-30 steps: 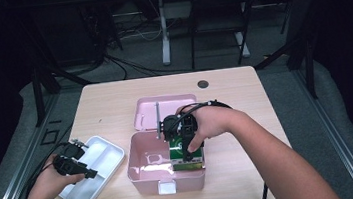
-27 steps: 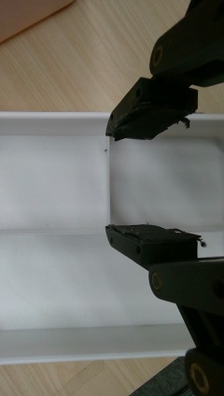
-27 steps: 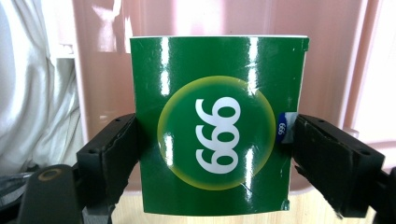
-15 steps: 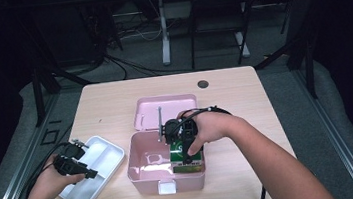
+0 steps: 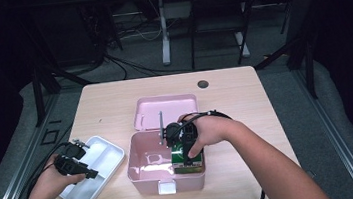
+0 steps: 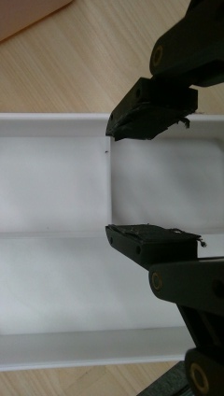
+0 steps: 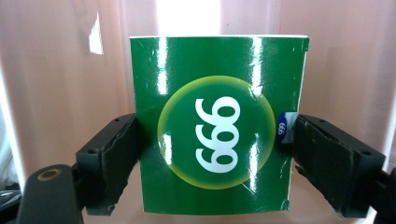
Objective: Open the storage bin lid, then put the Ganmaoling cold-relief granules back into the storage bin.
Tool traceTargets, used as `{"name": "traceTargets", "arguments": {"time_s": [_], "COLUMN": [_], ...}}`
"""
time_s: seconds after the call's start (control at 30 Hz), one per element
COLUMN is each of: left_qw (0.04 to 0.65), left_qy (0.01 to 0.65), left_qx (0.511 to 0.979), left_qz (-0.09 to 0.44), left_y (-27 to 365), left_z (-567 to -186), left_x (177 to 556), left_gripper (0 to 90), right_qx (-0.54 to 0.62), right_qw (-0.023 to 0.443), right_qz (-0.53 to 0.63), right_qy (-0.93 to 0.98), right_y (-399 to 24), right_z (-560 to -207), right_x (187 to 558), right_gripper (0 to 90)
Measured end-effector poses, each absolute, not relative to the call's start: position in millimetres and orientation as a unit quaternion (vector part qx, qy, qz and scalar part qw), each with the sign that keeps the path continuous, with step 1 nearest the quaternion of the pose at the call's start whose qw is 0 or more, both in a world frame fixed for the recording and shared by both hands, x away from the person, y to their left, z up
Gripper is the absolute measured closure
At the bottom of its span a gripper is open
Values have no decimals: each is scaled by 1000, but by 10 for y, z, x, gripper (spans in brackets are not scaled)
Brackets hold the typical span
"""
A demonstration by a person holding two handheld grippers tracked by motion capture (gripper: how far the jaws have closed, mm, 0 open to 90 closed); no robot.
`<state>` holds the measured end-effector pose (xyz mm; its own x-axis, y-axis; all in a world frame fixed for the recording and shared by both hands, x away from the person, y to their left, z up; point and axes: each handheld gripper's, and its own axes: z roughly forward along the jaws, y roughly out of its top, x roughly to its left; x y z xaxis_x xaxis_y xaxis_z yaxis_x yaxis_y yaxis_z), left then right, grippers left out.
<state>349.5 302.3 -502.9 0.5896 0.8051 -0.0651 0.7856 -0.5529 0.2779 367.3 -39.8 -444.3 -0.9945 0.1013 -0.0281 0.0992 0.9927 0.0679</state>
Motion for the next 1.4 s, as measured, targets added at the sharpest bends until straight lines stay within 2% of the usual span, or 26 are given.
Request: {"name": "traceTargets", "arguments": {"time_s": [0.73, 0.77, 0.8, 0.83, 1.4], "left_qw": [137, 137, 137, 137, 137], "left_qy": [451, 451, 451, 452, 452], "left_qx": [881, 881, 881, 881, 881], "left_qz": [36, 36, 36, 36, 35], "left_y": [3025, 3026, 3027, 3026, 3028], "left_z": [-5034, -5034, -5035, -5038, -5039], "left_x": [3498, 3498, 3498, 3496, 3498], "left_gripper": [456, 456, 456, 456, 456], "right_qx": [60, 61, 59, 65, 65], "right_qw": [8, 6, 9, 9, 11], "right_qz": [30, 31, 34, 46, 50], "right_qy": [998, 998, 998, 997, 997], "right_y": [-415, -418, -422, -426, -432], "right_z": [-4609, -4617, -4605, -4581, -4488], "right_x": [3692, 3694, 3696, 3713, 3696], "right_gripper": [160, 215, 338, 309, 272]}}
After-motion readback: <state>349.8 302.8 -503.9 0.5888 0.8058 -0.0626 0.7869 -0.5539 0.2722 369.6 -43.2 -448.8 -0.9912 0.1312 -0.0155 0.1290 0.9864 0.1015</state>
